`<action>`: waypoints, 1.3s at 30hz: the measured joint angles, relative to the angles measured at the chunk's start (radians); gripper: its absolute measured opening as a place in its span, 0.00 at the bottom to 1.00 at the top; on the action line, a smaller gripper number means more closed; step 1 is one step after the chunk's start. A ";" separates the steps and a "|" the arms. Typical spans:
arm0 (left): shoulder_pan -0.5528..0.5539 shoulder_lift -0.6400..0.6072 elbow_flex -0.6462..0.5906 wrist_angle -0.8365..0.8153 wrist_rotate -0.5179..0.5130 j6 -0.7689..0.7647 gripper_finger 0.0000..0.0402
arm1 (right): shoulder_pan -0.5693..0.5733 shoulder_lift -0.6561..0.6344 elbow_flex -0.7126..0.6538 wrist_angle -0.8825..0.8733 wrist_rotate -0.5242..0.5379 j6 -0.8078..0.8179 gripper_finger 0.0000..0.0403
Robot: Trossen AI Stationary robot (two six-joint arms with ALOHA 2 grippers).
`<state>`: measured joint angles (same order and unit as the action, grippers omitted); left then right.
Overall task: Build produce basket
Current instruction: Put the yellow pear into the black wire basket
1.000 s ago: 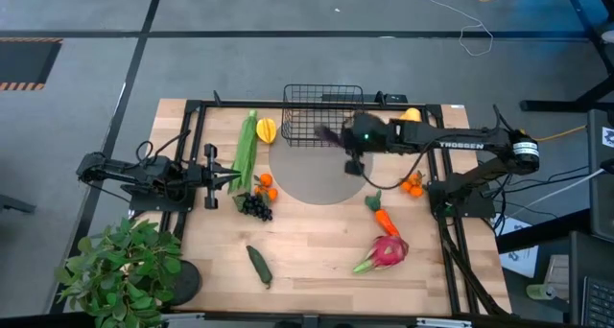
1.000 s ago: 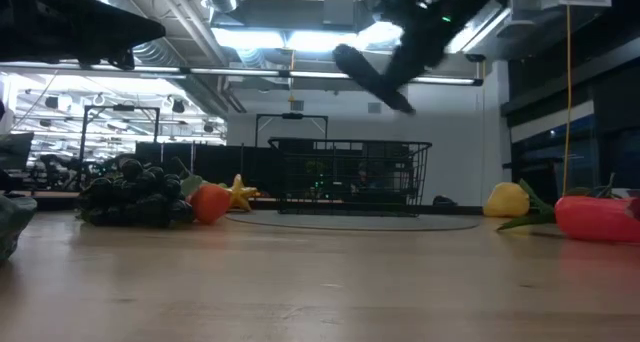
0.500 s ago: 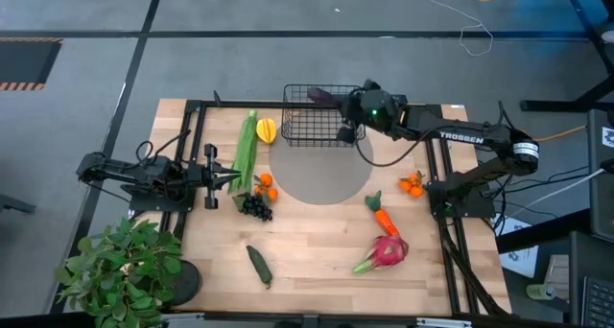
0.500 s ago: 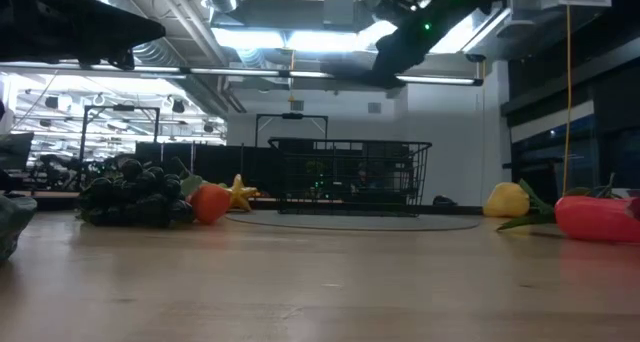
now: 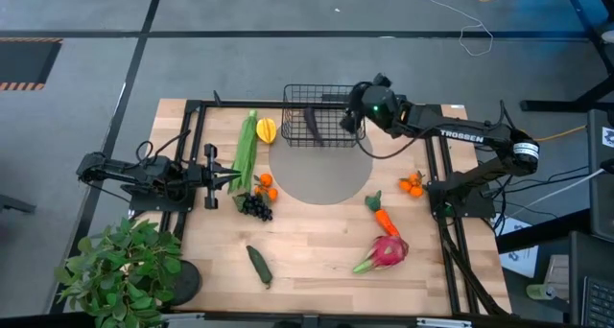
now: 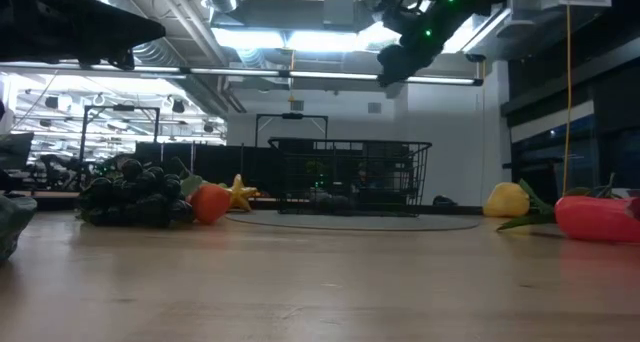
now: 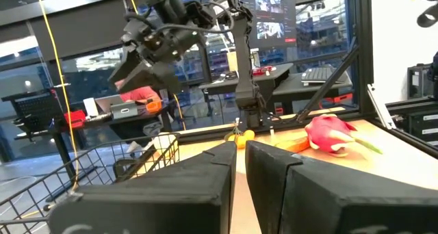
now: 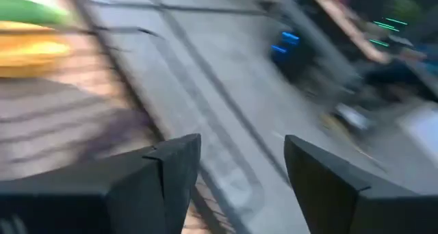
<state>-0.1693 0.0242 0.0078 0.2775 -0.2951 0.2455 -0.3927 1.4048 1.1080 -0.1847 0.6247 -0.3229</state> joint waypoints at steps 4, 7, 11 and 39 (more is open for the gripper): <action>0.000 0.000 0.000 0.000 0.000 0.000 0.06 | -0.001 0.000 0.000 -0.036 0.259 0.040 0.52; 0.000 0.000 0.000 0.000 0.000 0.000 0.06 | -0.020 0.000 0.000 -0.133 0.341 0.109 0.52; 0.000 0.000 0.000 0.000 0.000 -0.031 0.06 | -0.099 0.000 0.000 -0.343 0.290 0.303 0.52; 0.000 0.000 0.000 0.000 0.000 -0.034 0.06 | -0.490 0.281 -0.001 -0.589 -0.027 0.610 0.52</action>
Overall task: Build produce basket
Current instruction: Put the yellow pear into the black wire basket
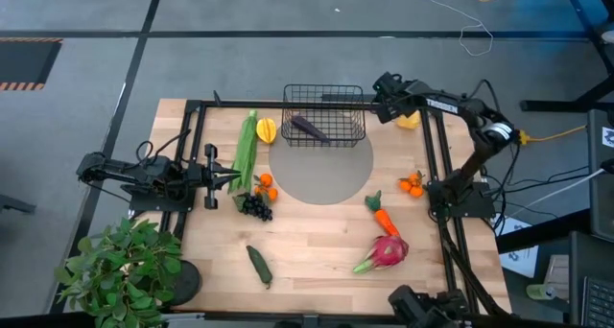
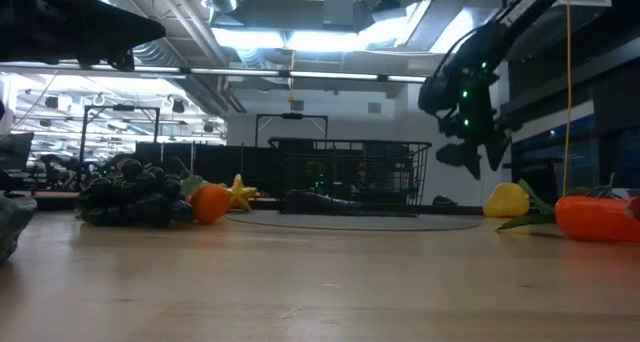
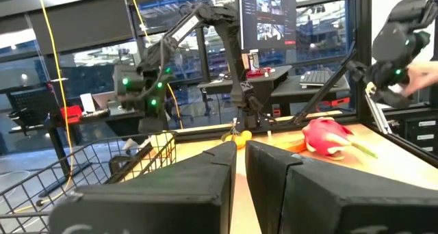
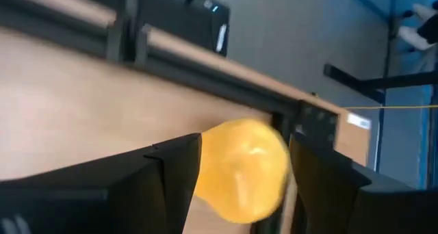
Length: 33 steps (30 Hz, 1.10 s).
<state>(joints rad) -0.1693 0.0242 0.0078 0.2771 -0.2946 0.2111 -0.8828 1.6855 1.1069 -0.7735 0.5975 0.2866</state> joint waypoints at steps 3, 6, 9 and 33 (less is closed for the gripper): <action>0.000 0.000 0.000 0.000 0.000 0.000 0.06 | -0.014 0.050 0.000 -0.001 0.012 -0.006 0.52; 0.000 0.000 0.000 0.000 0.000 0.000 0.06 | -0.033 0.084 0.000 -0.004 0.053 -0.006 0.52; 0.000 0.000 0.000 0.000 0.000 0.000 0.06 | -0.044 0.101 0.000 -0.040 0.018 -0.002 0.52; 0.000 0.000 0.000 0.000 0.000 0.001 0.06 | -0.022 0.101 0.000 -0.259 -0.295 -0.199 0.52</action>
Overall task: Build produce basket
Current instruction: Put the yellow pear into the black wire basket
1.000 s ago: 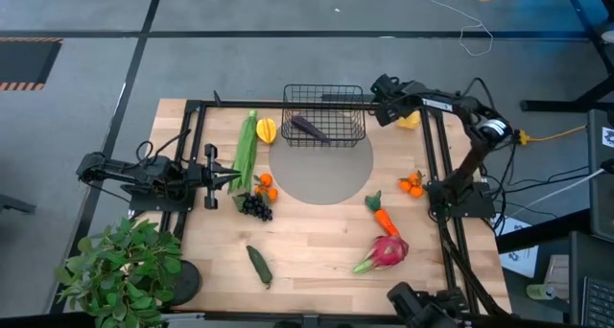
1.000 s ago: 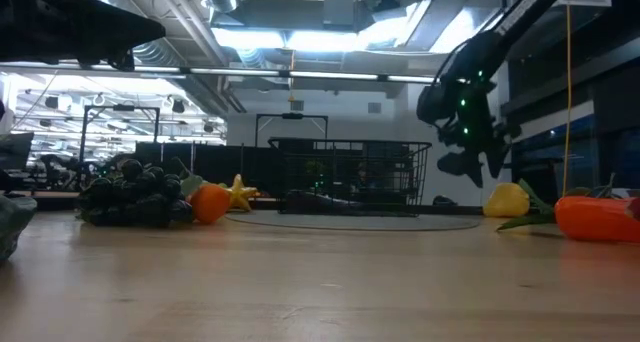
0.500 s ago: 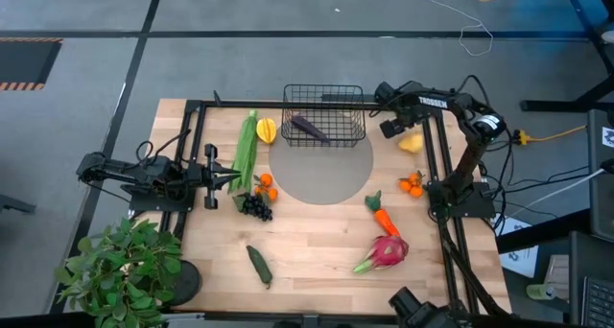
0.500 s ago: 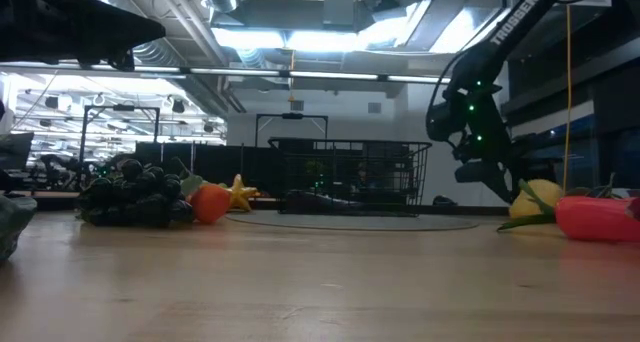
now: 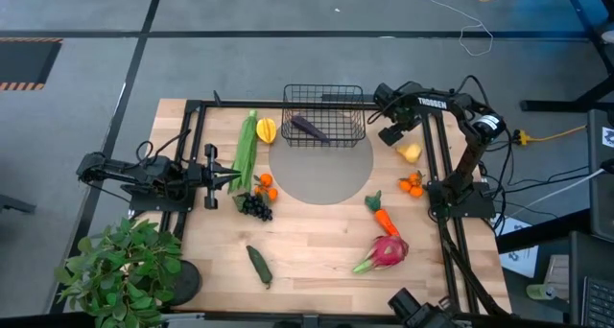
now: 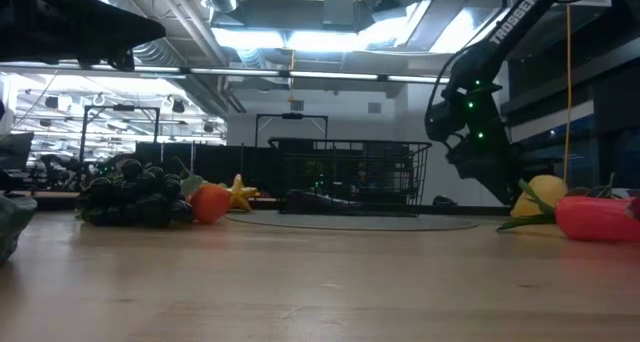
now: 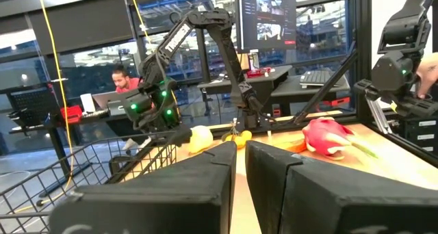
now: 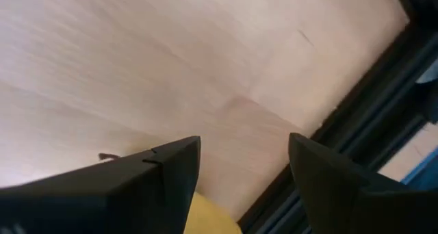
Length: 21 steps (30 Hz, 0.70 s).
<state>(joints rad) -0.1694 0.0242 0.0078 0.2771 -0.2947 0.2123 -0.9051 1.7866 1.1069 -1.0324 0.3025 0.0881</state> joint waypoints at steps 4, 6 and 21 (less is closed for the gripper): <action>0.000 0.000 0.000 0.000 0.000 0.000 0.06 | -0.001 -0.001 0.000 0.016 -0.080 -0.064 0.52; 0.000 0.000 0.000 0.000 0.000 0.000 0.06 | -0.001 -0.001 0.000 0.019 -0.161 -0.107 0.52; 0.000 0.000 0.000 0.000 0.000 0.000 0.06 | 0.024 -0.001 0.000 -0.036 -0.310 -0.104 0.52</action>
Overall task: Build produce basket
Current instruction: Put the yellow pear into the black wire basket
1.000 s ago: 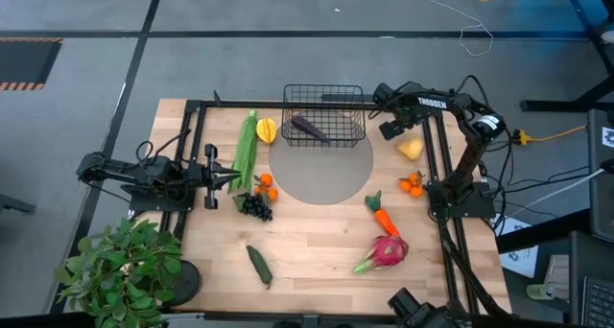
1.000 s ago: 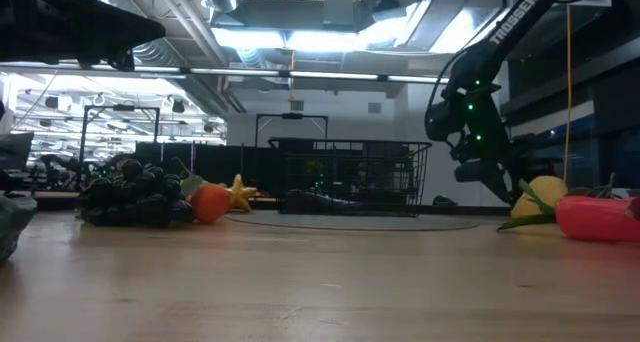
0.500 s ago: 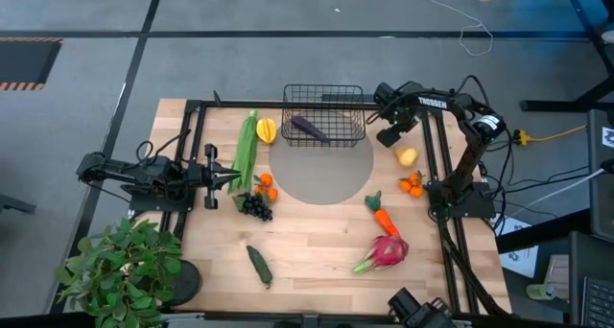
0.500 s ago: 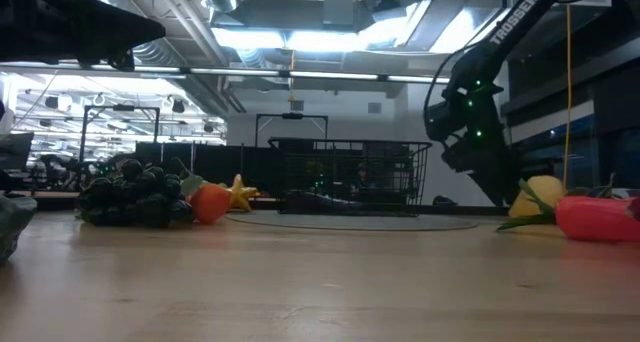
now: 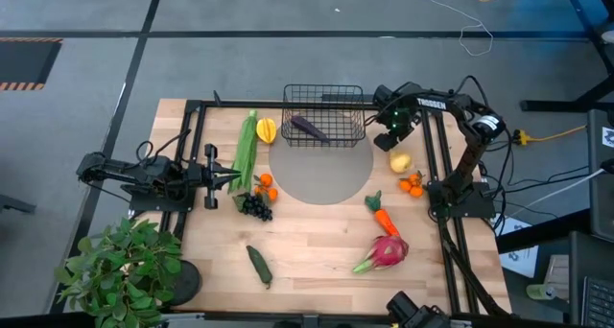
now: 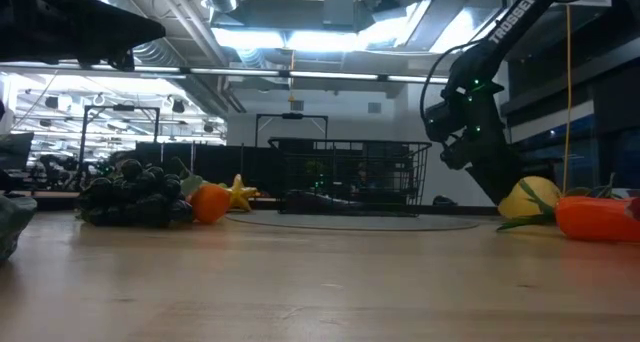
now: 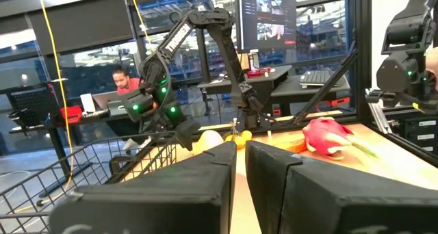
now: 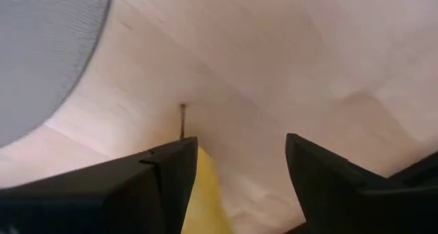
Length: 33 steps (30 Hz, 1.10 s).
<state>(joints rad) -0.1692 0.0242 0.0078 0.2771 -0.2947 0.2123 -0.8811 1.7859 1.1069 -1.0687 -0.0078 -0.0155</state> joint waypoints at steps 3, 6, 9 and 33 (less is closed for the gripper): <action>0.000 0.000 0.000 0.000 0.000 0.000 0.06 | 0.019 0.000 0.000 -0.005 -0.003 0.011 0.52; 0.000 0.000 0.000 0.000 0.000 0.000 0.06 | 0.038 0.000 0.000 -0.003 -0.003 -0.015 0.52; 0.000 0.000 0.000 0.000 0.000 0.000 0.06 | 0.050 0.000 0.000 0.029 0.008 -0.076 0.52; 0.000 0.000 0.000 -0.015 0.000 -0.023 0.06 | 0.053 0.000 0.000 -0.130 -0.021 -0.146 0.52</action>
<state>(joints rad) -0.1696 0.0238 0.0078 0.2617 -0.2947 0.1895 -0.8280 1.7859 1.1069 -1.1991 -0.0288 -0.1616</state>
